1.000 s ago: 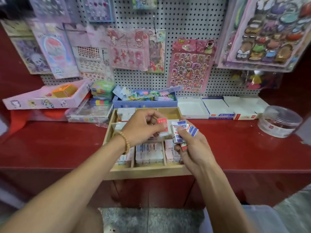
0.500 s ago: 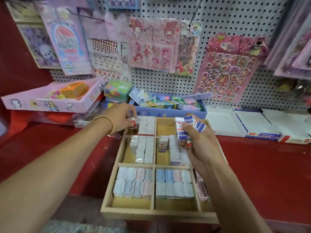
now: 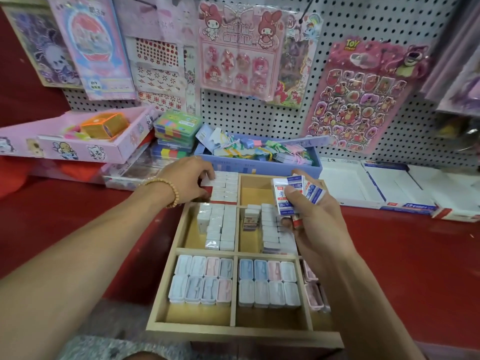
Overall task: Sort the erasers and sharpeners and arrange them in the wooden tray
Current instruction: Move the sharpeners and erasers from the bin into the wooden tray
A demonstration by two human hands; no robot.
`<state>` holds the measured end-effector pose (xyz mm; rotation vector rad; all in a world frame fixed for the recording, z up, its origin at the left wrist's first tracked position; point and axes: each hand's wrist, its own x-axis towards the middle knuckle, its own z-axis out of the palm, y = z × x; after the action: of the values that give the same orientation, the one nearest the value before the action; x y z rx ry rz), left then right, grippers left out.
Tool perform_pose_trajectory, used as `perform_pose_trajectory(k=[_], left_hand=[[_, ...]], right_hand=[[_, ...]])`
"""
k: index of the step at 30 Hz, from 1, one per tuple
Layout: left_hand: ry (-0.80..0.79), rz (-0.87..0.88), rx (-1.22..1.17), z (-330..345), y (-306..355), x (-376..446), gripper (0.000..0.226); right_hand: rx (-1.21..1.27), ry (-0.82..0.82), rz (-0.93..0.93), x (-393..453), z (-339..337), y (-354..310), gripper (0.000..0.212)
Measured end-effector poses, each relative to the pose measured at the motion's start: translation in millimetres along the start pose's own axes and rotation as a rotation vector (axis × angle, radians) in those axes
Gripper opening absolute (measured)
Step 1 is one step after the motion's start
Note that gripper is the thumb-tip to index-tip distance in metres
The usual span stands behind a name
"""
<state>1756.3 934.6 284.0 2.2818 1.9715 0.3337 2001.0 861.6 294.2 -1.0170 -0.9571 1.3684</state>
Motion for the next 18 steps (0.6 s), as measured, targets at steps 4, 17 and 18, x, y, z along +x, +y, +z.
perform_pose_trajectory(k=[4, 17, 18], left_hand=[[0.183, -0.046, -0.307, -13.3, 22.5, -12.8, 0.016], [-0.180, 0.079, -1.194, -28.2, 108.6, -57.4, 0.036], [-0.203, 0.100, -1.196, -30.9, 109.3, -58.3, 0.040]], right_hand=[[-0.024, -0.016, -0.003, -7.4, -3.2, 1.4, 0.035], [-0.016, -0.073, -0.006, -32.2, -6.8, -11.0, 0.017], [-0.022, -0.081, 0.011, -33.9, -8.6, -12.1, 0.019]])
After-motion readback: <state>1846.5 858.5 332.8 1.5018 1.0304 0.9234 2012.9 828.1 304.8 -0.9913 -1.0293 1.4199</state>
